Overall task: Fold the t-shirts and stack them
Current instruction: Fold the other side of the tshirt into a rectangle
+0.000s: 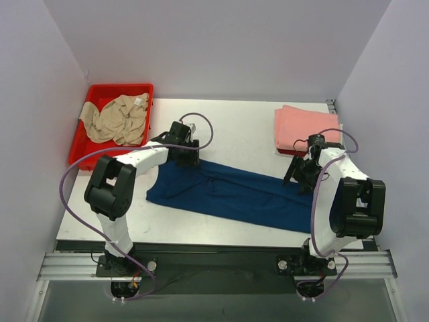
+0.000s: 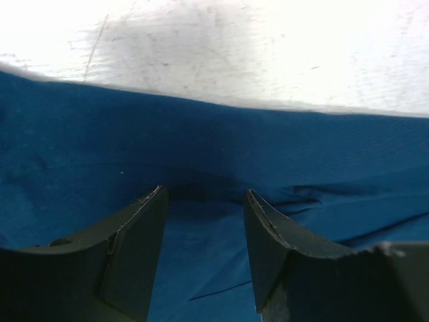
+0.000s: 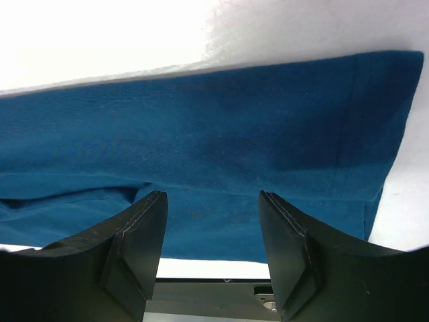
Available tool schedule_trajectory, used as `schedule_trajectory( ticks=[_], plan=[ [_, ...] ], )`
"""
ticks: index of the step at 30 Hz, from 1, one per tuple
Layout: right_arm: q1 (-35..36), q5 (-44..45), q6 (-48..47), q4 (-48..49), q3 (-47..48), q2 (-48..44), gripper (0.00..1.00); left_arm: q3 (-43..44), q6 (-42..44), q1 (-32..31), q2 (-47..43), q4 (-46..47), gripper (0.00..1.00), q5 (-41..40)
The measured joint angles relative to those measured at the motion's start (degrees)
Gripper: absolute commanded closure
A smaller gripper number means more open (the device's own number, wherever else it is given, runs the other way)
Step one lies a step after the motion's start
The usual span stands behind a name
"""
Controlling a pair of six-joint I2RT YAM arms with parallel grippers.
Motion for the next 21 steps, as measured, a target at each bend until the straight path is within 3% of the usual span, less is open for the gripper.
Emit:
schedule_trajectory(
  ticks=[13,15,17,18,21],
  plan=[
    [0.0,-0.5,0.02,1.88,-2.56,0.9,0.43,-2.25,-0.26,-0.61,0.44,-1.29,0.44,-5.27],
    [0.0,-0.5,0.02,1.88,-2.69,0.9,0.43,-2.25,-0.5,-0.74,0.74,-1.27,0.54,-5.79],
    [0.0,-0.5,0.02,1.95,-2.69,0.9,0.43,-2.32,-0.83,-0.87,1.03,-1.31,0.78,-6.08],
    [0.0,-0.5,0.02,1.99,-2.71,0.9,0.43,-2.54,-1.05,-0.92,1.03,-1.25,0.85,-6.16],
    [0.0,-0.46,0.0,2.16,-2.89,0.94,0.43,-3.13,-1.31,-0.96,0.98,-1.03,0.93,-6.21]
  ],
)
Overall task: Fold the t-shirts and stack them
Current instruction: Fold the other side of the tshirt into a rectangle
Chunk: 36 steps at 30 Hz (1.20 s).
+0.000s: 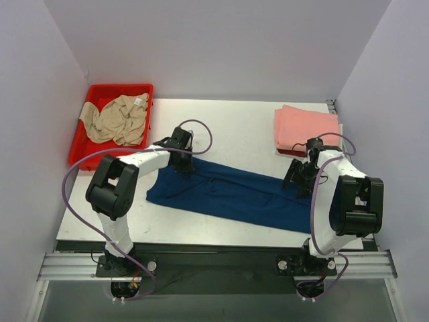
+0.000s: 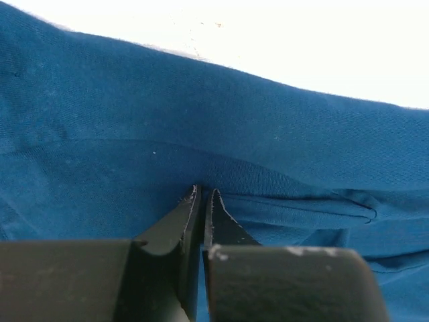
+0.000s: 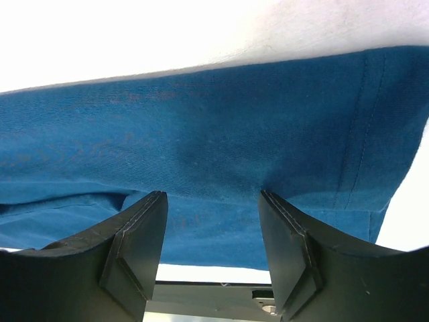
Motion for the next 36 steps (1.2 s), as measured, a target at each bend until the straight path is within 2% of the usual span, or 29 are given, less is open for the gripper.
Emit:
schedule_trajectory(
  ticks=[17,19,20,22,24,27,30,36],
  plan=[
    [0.0,0.09,-1.11,0.68,0.11,5.18,0.43,-7.89,-6.71,-3.93,-9.55,-0.92,0.94,0.57],
    [0.0,0.07,-1.25,0.17,0.7,5.73,0.43,-8.83,-7.85,-4.39,-10.27,-0.92,0.9,1.18],
    [0.0,0.07,-1.31,-0.02,0.85,5.92,0.43,-9.4,-8.39,-4.66,-10.67,-0.94,0.82,1.38],
    [0.0,0.07,-1.4,-0.39,1.29,6.38,0.44,-10.49,-9.33,-5.16,-11.47,-1.2,0.79,1.7],
    [0.0,0.07,-1.55,-0.72,1.6,6.69,0.44,-11.32,-10.29,-5.79,-12.33,-1.42,0.71,2.23],
    [0.0,0.04,-1.7,-0.87,1.75,6.86,0.44,-11.8,-11.67,-6.95,-13.31,-1.33,0.52,3.39],
    [0.0,0.04,-1.77,-0.94,1.81,6.95,0.44,-11.89,-12.9,-8.37,-14.21,-1.29,0.48,4.66],
    [0.0,0.04,-1.75,-0.94,1.81,6.95,0.44,-12.5,-13.46,-9.79,-17.44,-0.81,0.46,8.24]
  ],
)
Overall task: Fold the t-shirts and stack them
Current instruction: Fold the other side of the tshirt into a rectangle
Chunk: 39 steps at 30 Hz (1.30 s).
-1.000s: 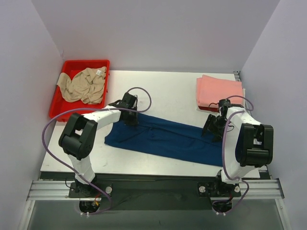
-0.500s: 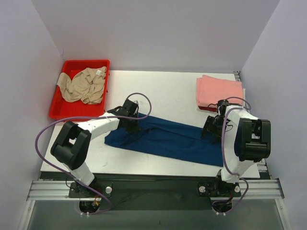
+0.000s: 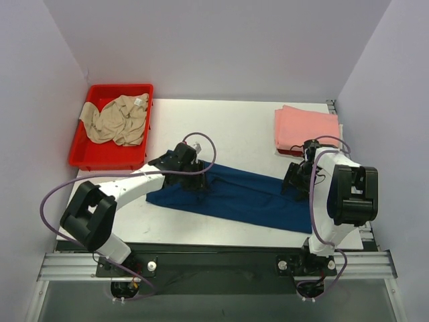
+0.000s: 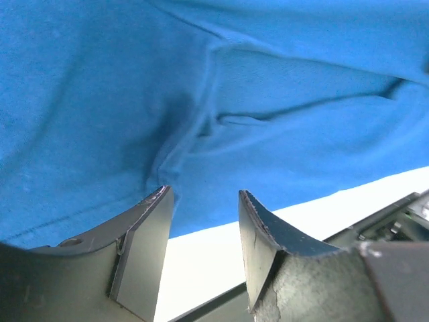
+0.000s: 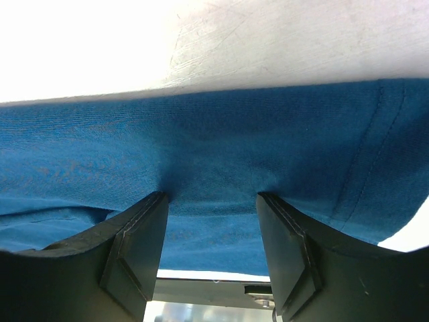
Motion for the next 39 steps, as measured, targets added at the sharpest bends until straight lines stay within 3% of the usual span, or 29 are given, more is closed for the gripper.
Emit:
schedule_trajectory(
  ticks=[8,20,39],
  plan=[
    [0.07,0.02,0.0,-0.02,0.0,0.0,0.43,-4.31,-0.87,0.39,-7.26,3.43,0.45,1.49],
    [0.11,0.04,0.0,-0.02,-0.02,0.0,0.43,-3.43,-1.36,0.17,5.14,4.26,0.46,4.61],
    [0.35,0.04,0.0,-1.01,0.83,0.57,0.44,4.37,5.01,-3.5,8.9,2.69,0.44,12.85]
  ],
)
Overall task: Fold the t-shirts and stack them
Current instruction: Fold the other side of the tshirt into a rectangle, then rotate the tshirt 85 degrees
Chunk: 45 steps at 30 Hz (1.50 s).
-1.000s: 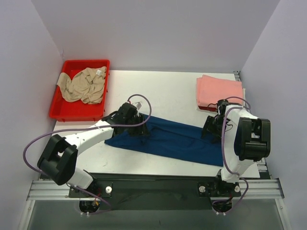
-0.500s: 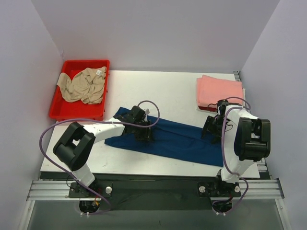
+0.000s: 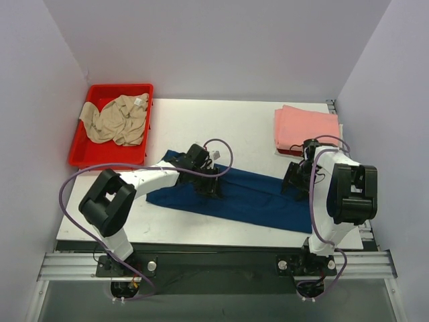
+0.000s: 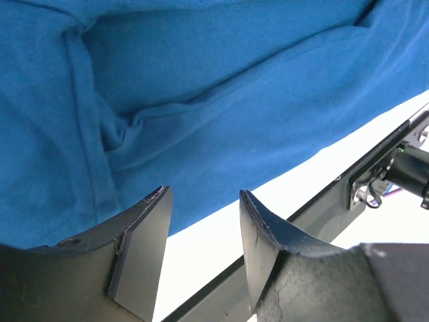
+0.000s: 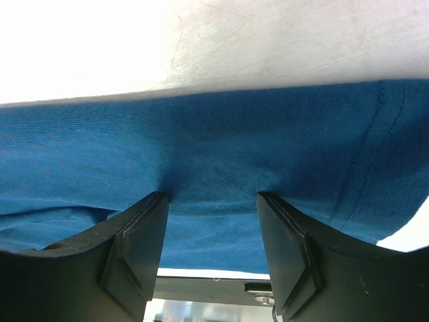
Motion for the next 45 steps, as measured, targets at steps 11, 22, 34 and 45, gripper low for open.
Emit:
schedule_trajectory(
  ticks=[11,22,34,45],
  plan=[
    [2.73,-0.2,-0.31,-0.15,5.84,-0.68,0.43,-3.98,-2.12,15.47,-13.44,-3.78,0.45,-3.91],
    [3.45,-0.13,-1.7,0.83,6.49,5.27,0.44,-4.81,-3.43,20.15,-0.04,-3.28,0.45,-3.48],
    [4.76,0.02,-0.04,0.96,2.45,2.47,0.44,21.09,3.65,24.52,18.6,-11.15,0.45,-0.46],
    [11.43,-1.03,3.17,0.13,0.66,1.25,0.43,59.91,10.99,24.9,40.89,-23.76,0.45,-4.2]
  ],
)
